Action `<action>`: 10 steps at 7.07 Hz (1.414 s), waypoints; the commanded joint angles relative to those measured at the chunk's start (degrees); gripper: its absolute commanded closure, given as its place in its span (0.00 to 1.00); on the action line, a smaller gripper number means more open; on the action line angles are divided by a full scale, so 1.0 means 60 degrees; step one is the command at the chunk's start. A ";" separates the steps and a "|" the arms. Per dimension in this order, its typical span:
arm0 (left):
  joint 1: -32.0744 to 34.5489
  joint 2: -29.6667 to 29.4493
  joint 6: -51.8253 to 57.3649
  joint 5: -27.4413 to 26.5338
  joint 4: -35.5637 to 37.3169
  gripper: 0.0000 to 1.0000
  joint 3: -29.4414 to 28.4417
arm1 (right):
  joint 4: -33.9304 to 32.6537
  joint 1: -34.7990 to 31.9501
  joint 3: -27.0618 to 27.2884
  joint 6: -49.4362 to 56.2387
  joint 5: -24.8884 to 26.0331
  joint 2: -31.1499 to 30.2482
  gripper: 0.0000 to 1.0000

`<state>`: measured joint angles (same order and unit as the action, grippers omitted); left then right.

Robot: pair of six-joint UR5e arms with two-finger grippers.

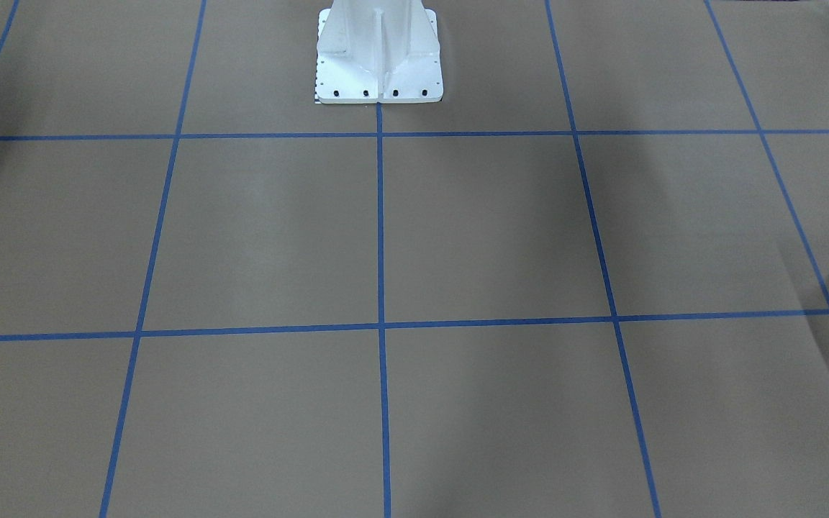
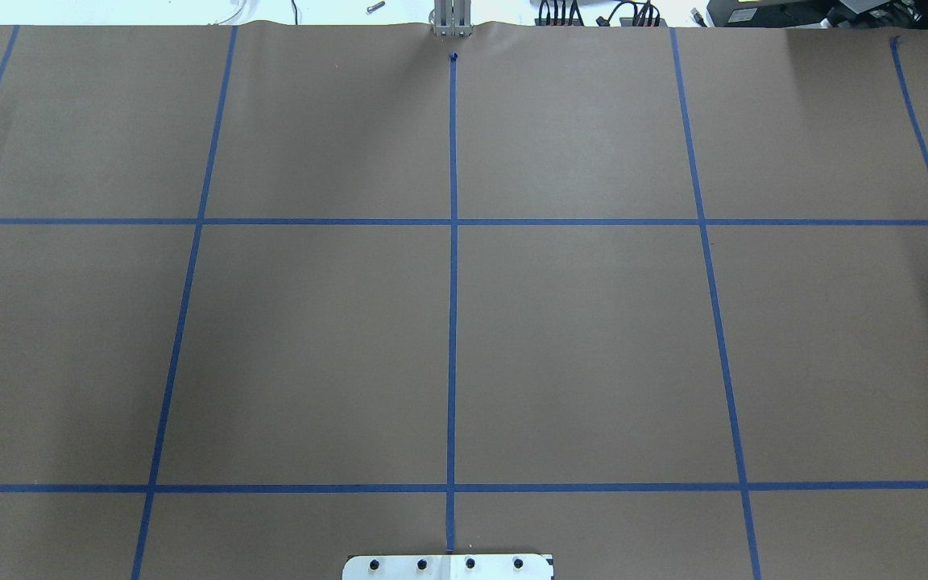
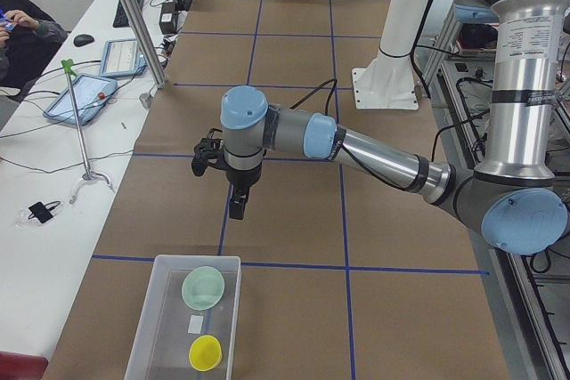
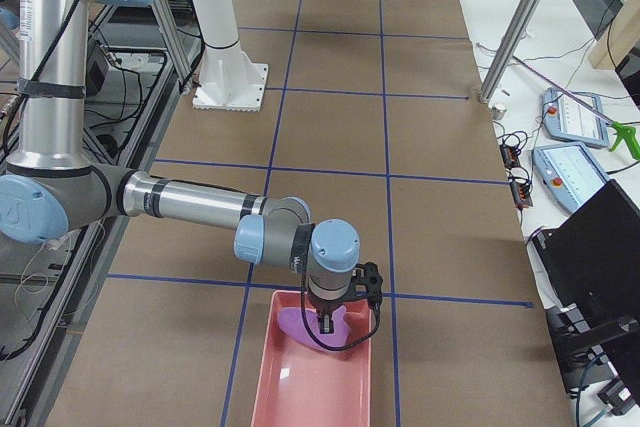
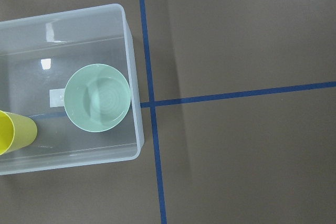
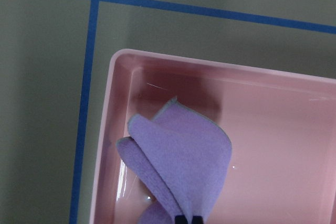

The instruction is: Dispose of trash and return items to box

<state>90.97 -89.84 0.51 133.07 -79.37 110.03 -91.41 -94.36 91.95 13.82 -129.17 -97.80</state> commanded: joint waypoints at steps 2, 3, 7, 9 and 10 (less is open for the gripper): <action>-0.0015 0.0017 -0.0027 0.0000 0.0015 0.01 -0.0013 | 0.1122 0.0316 0.0288 -0.1568 -0.0442 0.0010 0.21; -0.0015 0.0017 -0.0027 0.0014 0.0015 0.01 -0.0013 | 0.1099 0.0316 0.0580 -0.1629 -0.0937 0.0112 0.00; 0.0029 0.0105 -0.0114 0.0015 0.0059 0.01 -0.0057 | -0.0015 0.0913 0.1958 -0.3778 -0.1016 0.0771 0.00; 0.0015 0.0223 -0.0099 0.0015 -0.0058 0.01 -0.0042 | 0.0058 0.1018 0.2077 -0.3216 -0.0855 0.0612 0.00; 0.0029 0.0280 -0.0114 0.0029 -0.0174 0.01 0.0001 | 0.0073 0.1033 0.2077 -0.2776 -0.0535 0.0466 0.00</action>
<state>91.10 -88.45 -0.06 133.17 -79.76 109.78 -91.10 -88.43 104.30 -5.58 -134.04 -94.12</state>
